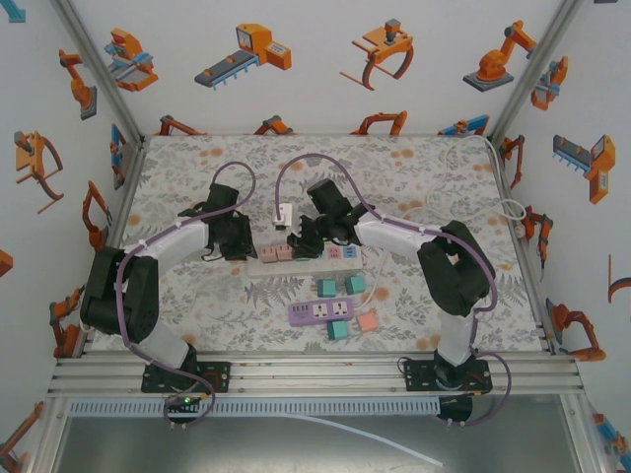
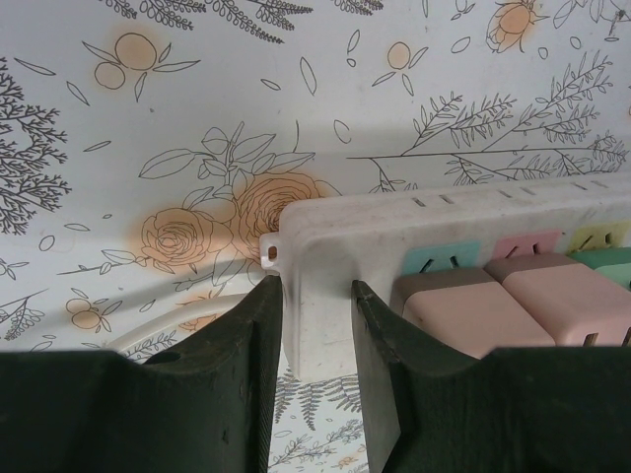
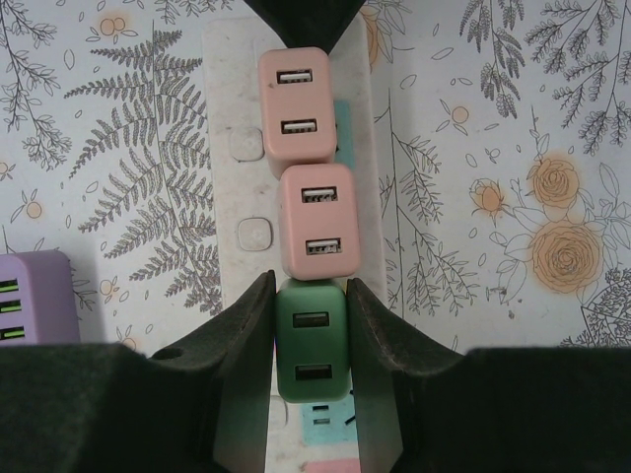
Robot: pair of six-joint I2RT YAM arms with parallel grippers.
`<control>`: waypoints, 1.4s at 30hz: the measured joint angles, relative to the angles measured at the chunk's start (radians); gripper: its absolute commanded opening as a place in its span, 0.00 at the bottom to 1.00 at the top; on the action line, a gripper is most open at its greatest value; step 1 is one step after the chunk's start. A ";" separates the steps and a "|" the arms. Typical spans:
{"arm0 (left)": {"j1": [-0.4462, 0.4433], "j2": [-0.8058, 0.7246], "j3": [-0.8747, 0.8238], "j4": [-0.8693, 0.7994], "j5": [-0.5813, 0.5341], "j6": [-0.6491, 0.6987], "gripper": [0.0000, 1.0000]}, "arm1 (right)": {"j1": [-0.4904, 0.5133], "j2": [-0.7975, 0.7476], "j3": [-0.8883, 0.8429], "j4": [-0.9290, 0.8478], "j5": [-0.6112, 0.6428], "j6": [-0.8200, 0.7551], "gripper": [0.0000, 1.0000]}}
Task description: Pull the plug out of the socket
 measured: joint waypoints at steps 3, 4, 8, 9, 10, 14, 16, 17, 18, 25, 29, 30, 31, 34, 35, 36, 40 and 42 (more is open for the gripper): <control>-0.002 0.000 0.001 -0.001 -0.004 0.000 0.36 | -0.001 -0.008 0.000 0.000 -0.004 0.000 0.16; -0.003 0.001 0.002 -0.002 -0.005 0.000 0.36 | -0.002 -0.012 0.000 0.000 -0.006 0.000 0.16; -0.005 0.002 0.005 -0.006 -0.012 0.000 0.36 | -0.002 -0.027 0.001 0.002 -0.011 0.000 0.15; -0.005 0.002 0.005 -0.006 -0.011 0.000 0.36 | -0.002 -0.032 0.002 0.002 -0.011 0.000 0.15; -0.005 0.002 0.005 -0.006 -0.011 0.000 0.36 | -0.002 -0.037 0.003 0.004 -0.011 0.000 0.15; -0.005 0.002 0.006 -0.008 -0.012 0.000 0.36 | -0.006 -0.044 0.010 0.010 -0.011 0.000 0.15; -0.005 0.002 0.006 -0.008 -0.012 0.000 0.36 | -0.007 -0.045 0.010 0.015 -0.011 0.000 0.15; -0.005 0.002 0.006 -0.008 -0.012 0.000 0.36 | -0.007 -0.045 0.010 0.016 -0.011 0.000 0.15; -0.005 0.002 0.007 -0.008 -0.012 0.000 0.36 | -0.008 -0.047 0.010 0.016 -0.011 0.000 0.15; -0.006 -0.005 0.007 -0.019 -0.012 0.000 0.37 | -0.008 -0.078 0.003 0.034 -0.008 0.024 0.14; -0.013 -0.019 0.007 -0.055 -0.014 0.003 0.39 | -0.008 -0.126 -0.004 0.069 0.003 0.096 0.14; -0.012 -0.027 0.007 -0.071 -0.019 0.006 0.39 | -0.008 -0.137 -0.005 0.077 0.011 0.126 0.13; -0.011 -0.037 0.007 -0.082 -0.021 0.009 0.39 | -0.009 -0.151 -0.005 0.085 0.021 0.160 0.13; -0.011 -0.089 0.007 -0.110 -0.027 0.011 0.39 | -0.014 -0.197 -0.016 0.121 0.068 0.300 0.12; -0.011 -0.116 0.007 -0.117 -0.028 0.011 0.39 | -0.017 -0.213 -0.021 0.132 0.093 0.359 0.10; -0.011 -0.140 0.008 -0.124 -0.028 0.013 0.40 | -0.021 -0.229 -0.025 0.140 0.121 0.424 0.09; -0.011 -0.224 0.016 -0.146 -0.026 0.018 0.41 | -0.047 -0.284 -0.034 0.151 0.220 0.681 0.09; -0.011 -0.281 0.016 -0.153 -0.021 0.027 0.42 | -0.064 -0.318 -0.054 0.153 0.274 0.801 0.09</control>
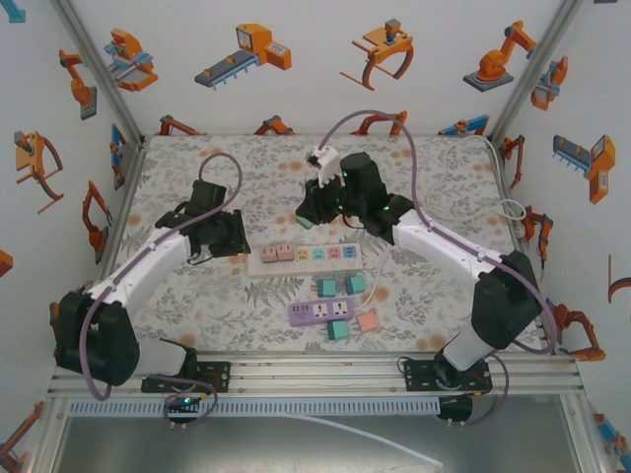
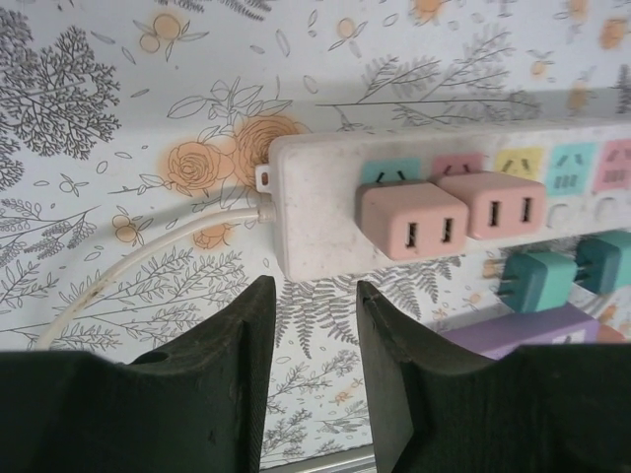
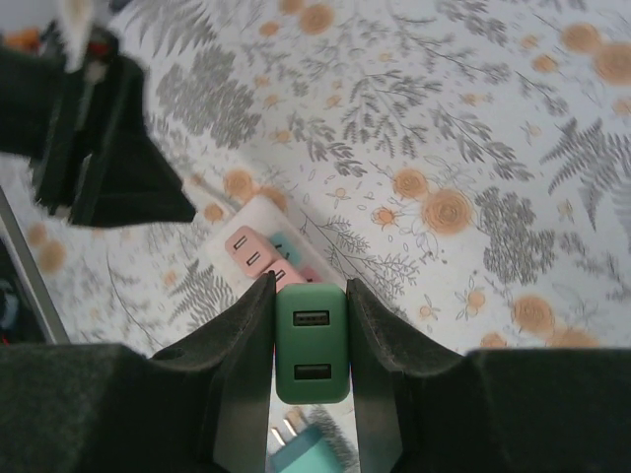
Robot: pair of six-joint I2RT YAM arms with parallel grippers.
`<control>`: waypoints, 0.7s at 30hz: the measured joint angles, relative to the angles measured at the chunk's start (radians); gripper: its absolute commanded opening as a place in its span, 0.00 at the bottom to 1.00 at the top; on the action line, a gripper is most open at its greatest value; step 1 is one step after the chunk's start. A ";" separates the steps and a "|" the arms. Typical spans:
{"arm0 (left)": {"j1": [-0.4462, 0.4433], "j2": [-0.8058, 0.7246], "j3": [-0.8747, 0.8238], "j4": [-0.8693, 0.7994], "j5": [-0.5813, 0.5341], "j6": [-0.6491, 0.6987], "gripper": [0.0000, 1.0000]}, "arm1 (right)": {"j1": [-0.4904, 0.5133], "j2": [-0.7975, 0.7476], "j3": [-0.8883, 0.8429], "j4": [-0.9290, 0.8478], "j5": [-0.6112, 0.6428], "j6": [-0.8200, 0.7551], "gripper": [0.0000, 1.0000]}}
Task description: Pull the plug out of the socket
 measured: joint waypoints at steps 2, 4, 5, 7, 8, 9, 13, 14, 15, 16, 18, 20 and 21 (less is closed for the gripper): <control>0.000 -0.058 0.000 -0.005 0.011 0.016 0.44 | -0.008 -0.037 -0.039 0.006 0.046 0.096 0.09; 0.000 -0.116 0.001 -0.008 0.025 0.037 0.44 | -0.009 -0.071 -0.088 0.016 0.089 0.193 0.09; 0.000 -0.150 0.001 -0.009 0.035 0.053 0.44 | -0.009 -0.090 -0.121 0.029 0.114 0.249 0.09; 0.000 -0.213 0.001 -0.009 0.056 0.090 0.45 | -0.009 -0.121 -0.178 0.043 0.155 0.348 0.09; 0.000 -0.249 -0.001 -0.008 0.070 0.116 0.46 | -0.009 -0.135 -0.207 0.050 0.177 0.402 0.08; 0.000 -0.278 -0.005 -0.006 0.082 0.137 0.47 | -0.009 -0.147 -0.230 0.054 0.196 0.452 0.08; 0.000 -0.394 -0.035 -0.003 0.146 0.252 0.50 | -0.009 -0.184 -0.315 0.084 0.254 0.651 0.07; 0.000 -0.423 -0.047 -0.001 0.166 0.287 0.50 | -0.007 -0.189 -0.335 0.093 0.265 0.700 0.06; 0.000 -0.453 -0.063 0.001 0.187 0.325 0.50 | -0.003 -0.193 -0.354 0.104 0.275 0.740 0.05; 0.000 -0.477 -0.077 0.003 0.206 0.357 0.52 | 0.002 -0.195 -0.372 0.113 0.284 0.769 0.05; -0.001 -0.531 -0.108 0.002 0.253 0.433 0.54 | 0.029 -0.198 -0.415 0.123 0.315 0.832 0.03; -0.003 -0.569 -0.125 0.000 0.291 0.493 0.59 | 0.064 -0.198 -0.446 0.125 0.348 0.877 0.03; -0.006 -0.587 -0.131 0.000 0.310 0.527 0.61 | 0.087 -0.198 -0.460 0.126 0.369 0.899 0.03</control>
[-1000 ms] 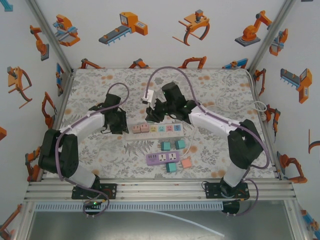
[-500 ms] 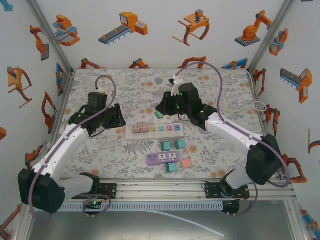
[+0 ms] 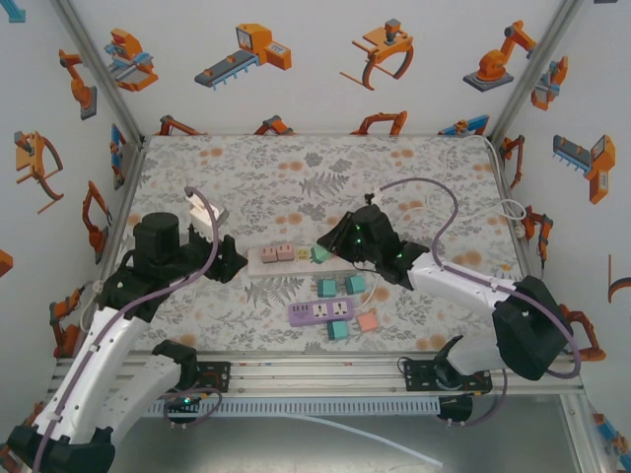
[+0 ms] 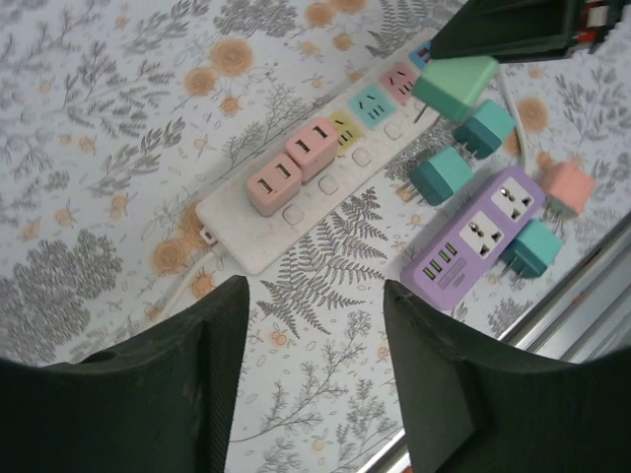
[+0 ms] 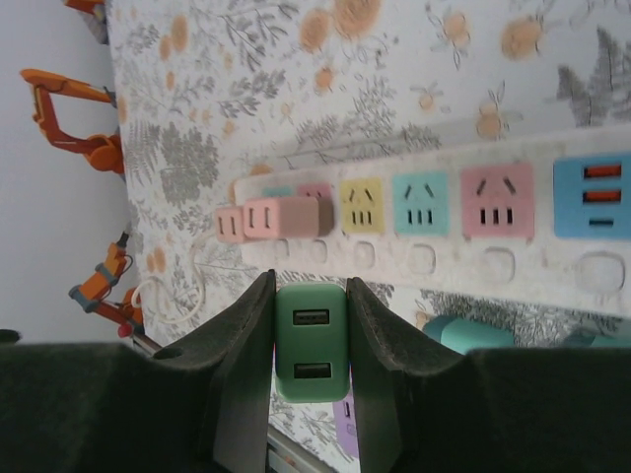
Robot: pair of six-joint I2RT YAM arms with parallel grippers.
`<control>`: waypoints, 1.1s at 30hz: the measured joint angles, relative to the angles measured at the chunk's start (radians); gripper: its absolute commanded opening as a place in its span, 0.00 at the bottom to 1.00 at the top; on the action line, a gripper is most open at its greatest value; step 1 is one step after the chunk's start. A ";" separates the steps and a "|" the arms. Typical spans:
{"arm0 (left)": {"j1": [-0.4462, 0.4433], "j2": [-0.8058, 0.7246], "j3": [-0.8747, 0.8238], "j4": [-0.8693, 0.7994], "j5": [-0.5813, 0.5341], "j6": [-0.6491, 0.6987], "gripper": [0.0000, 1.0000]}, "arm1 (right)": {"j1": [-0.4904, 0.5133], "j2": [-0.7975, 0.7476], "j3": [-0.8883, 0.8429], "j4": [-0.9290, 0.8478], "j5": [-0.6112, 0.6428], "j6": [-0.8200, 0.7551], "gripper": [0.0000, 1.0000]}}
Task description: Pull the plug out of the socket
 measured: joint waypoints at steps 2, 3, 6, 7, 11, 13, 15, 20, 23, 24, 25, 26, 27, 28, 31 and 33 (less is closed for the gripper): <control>-0.003 -0.024 -0.010 0.000 0.031 0.052 0.65 | 0.043 0.000 -0.022 0.010 0.038 0.027 0.03; -0.005 -0.032 -0.014 0.000 0.041 0.072 0.69 | 0.068 0.000 -0.034 0.022 0.060 0.038 0.03; -0.011 -0.044 -0.022 -0.002 0.055 0.112 0.80 | 0.141 0.007 -0.066 0.068 0.125 0.063 0.03; -0.013 -0.044 -0.023 -0.002 0.056 0.118 0.83 | 0.163 0.013 -0.074 0.083 0.149 0.072 0.03; -0.016 -0.044 -0.023 -0.001 0.046 0.119 0.87 | 0.221 0.058 -0.090 0.124 0.245 0.089 0.03; -0.016 -0.043 -0.023 -0.001 0.044 0.110 0.92 | 0.237 0.091 -0.090 0.149 0.279 0.088 0.04; -0.020 -0.043 -0.025 -0.001 0.054 0.105 0.98 | 0.251 0.132 -0.090 0.171 0.311 0.088 0.04; -0.031 -0.059 -0.055 0.000 0.092 0.098 0.97 | 0.281 0.238 -0.086 0.222 0.358 0.089 0.06; -0.034 -0.061 -0.077 0.000 0.093 0.098 0.97 | 0.289 0.275 -0.076 0.249 0.373 0.092 0.07; -0.034 -0.058 -0.083 0.000 0.093 0.098 0.97 | 0.289 0.281 -0.073 0.257 0.375 0.092 0.08; -0.034 -0.053 -0.089 0.002 0.093 0.098 0.97 | 0.289 0.286 -0.072 0.266 0.378 0.092 0.09; -0.034 -0.048 -0.090 0.003 0.093 0.098 0.97 | 0.289 0.291 -0.071 0.271 0.381 0.092 0.10; -0.034 -0.040 -0.090 0.006 0.093 0.098 0.97 | 0.289 0.294 -0.068 0.274 0.383 0.092 0.13; -0.034 -0.032 -0.090 0.010 0.093 0.098 0.97 | 0.289 0.297 -0.065 0.274 0.385 0.092 0.15; -0.034 -0.009 -0.090 0.025 0.094 0.099 0.97 | 0.289 0.302 -0.059 0.272 0.388 0.096 0.25; -0.034 0.005 -0.090 0.033 0.096 0.098 0.97 | 0.289 0.306 -0.055 0.268 0.388 0.101 0.28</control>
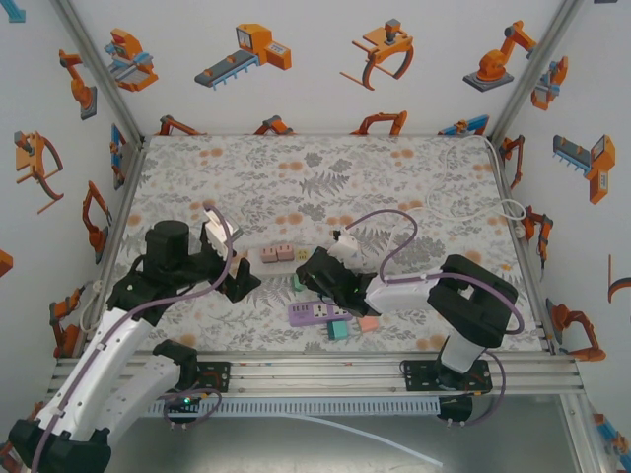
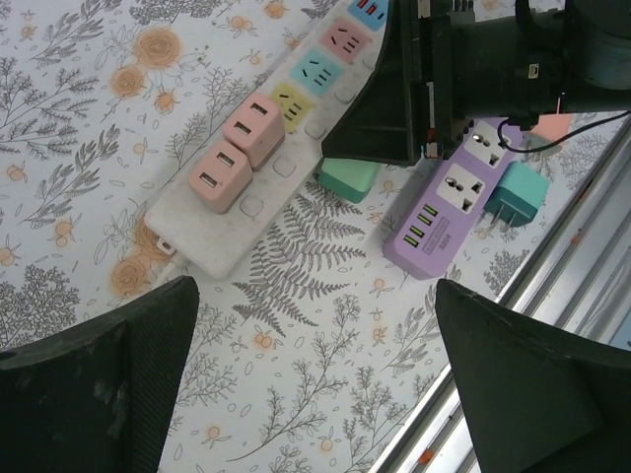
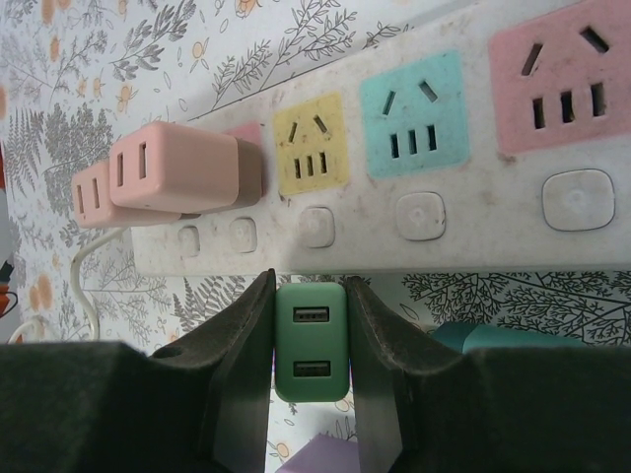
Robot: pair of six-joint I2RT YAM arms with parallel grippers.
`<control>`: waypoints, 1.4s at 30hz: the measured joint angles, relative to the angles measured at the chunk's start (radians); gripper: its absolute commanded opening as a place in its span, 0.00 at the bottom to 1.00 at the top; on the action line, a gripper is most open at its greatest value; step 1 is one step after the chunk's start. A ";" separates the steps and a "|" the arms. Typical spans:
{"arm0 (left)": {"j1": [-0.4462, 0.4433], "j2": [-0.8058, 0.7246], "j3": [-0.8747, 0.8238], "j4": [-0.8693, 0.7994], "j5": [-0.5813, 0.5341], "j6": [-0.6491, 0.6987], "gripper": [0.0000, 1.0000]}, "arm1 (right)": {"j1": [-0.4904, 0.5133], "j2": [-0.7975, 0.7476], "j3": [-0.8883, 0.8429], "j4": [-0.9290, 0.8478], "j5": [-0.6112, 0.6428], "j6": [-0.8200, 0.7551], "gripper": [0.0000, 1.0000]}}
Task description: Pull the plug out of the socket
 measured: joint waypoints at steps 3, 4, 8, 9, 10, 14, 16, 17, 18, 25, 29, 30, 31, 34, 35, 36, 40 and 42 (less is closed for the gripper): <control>0.000 0.016 0.000 0.007 0.001 0.000 0.97 | 0.001 0.004 0.006 -0.007 0.000 0.006 0.33; 0.000 0.018 0.000 0.008 0.001 0.000 0.97 | 0.001 0.004 0.007 -0.008 0.000 0.008 0.35; 0.000 0.014 0.000 0.014 0.000 0.000 0.97 | 0.001 0.004 0.009 -0.025 0.000 0.013 0.39; 0.000 0.013 0.000 0.015 0.000 0.000 0.97 | 0.001 0.004 0.009 -0.034 0.000 0.014 0.40; 0.000 0.010 0.000 0.016 0.000 0.000 0.97 | 0.001 0.004 0.009 -0.041 0.000 0.014 0.40; 0.000 0.001 0.000 0.017 0.000 0.000 0.97 | 0.001 0.003 0.009 -0.062 0.008 0.014 0.42; 0.000 0.002 0.000 0.018 -0.001 0.000 0.97 | 0.001 0.001 0.009 -0.069 0.011 0.013 0.42; 0.000 0.002 0.000 0.018 -0.001 0.000 0.97 | 0.001 -0.001 0.009 -0.074 0.011 0.013 0.42; 0.000 0.002 0.000 0.018 -0.001 0.000 0.97 | 0.001 -0.003 0.008 -0.078 0.013 0.013 0.42; 0.000 0.013 0.000 0.018 -0.005 -0.002 0.97 | 0.001 -0.034 -0.002 -0.087 0.035 0.008 0.42; 0.000 0.023 0.000 0.018 -0.013 -0.004 0.97 | 0.001 -0.072 -0.004 -0.096 0.053 -0.046 0.42; 0.000 0.025 0.000 0.017 -0.019 -0.004 0.97 | 0.001 -0.088 -0.004 -0.095 0.059 -0.079 0.43; 0.000 0.026 0.000 0.016 -0.026 -0.004 0.97 | 0.001 -0.102 -0.004 -0.093 0.063 -0.111 0.43; 0.000 0.031 0.000 0.013 -0.050 -0.001 0.97 | 0.001 -0.171 -0.013 -0.062 0.071 -0.274 0.45; 0.000 0.034 0.002 0.011 -0.061 0.001 0.97 | 0.001 -0.196 -0.015 -0.045 0.071 -0.349 0.46; 0.000 0.040 0.005 0.011 -0.069 0.005 0.97 | 0.001 -0.221 -0.016 -0.026 0.070 -0.438 0.48; -0.001 0.084 0.030 0.010 -0.099 0.029 0.97 | 0.001 -0.289 -0.016 0.046 0.011 -0.827 0.66; -0.001 0.119 0.048 0.013 -0.109 0.047 0.97 | -0.004 -0.300 -0.006 0.043 -0.023 -0.985 0.68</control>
